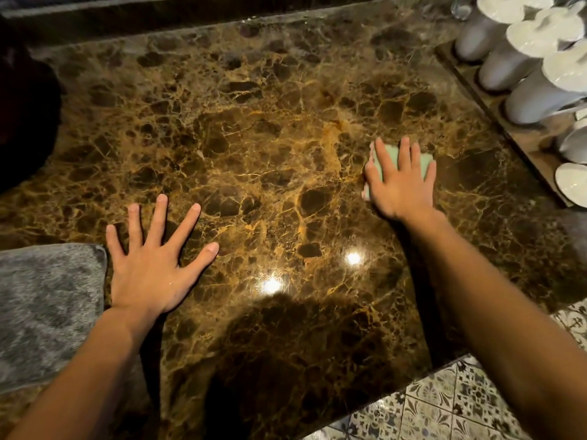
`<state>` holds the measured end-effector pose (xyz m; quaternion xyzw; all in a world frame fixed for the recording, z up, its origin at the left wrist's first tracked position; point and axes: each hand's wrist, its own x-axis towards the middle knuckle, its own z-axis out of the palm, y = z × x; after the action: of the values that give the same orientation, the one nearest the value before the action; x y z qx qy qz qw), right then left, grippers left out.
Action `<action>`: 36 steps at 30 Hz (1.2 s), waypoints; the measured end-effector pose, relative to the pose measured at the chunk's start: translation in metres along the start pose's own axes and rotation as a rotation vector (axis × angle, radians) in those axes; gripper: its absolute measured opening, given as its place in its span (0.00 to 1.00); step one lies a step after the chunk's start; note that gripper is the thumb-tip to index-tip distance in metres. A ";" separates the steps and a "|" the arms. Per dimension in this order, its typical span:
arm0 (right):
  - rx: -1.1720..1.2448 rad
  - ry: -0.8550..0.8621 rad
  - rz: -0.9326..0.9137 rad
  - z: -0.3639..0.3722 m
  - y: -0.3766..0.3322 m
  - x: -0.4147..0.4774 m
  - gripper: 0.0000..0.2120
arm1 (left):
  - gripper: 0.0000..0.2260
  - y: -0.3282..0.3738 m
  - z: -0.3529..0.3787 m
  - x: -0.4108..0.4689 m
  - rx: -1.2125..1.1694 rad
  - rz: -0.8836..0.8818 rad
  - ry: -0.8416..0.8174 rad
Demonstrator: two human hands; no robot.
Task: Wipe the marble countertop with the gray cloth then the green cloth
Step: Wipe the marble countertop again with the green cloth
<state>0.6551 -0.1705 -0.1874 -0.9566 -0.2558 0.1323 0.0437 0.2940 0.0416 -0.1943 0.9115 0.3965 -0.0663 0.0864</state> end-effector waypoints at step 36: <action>-0.059 0.125 -0.091 0.056 0.035 -0.236 0.28 | 0.27 0.232 0.013 0.006 -0.087 0.375 -0.059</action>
<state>0.4596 -0.3178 -0.1924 -0.9513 -0.2995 0.0626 0.0375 0.4674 -0.1124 -0.1842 0.9625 0.2197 -0.0584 0.1480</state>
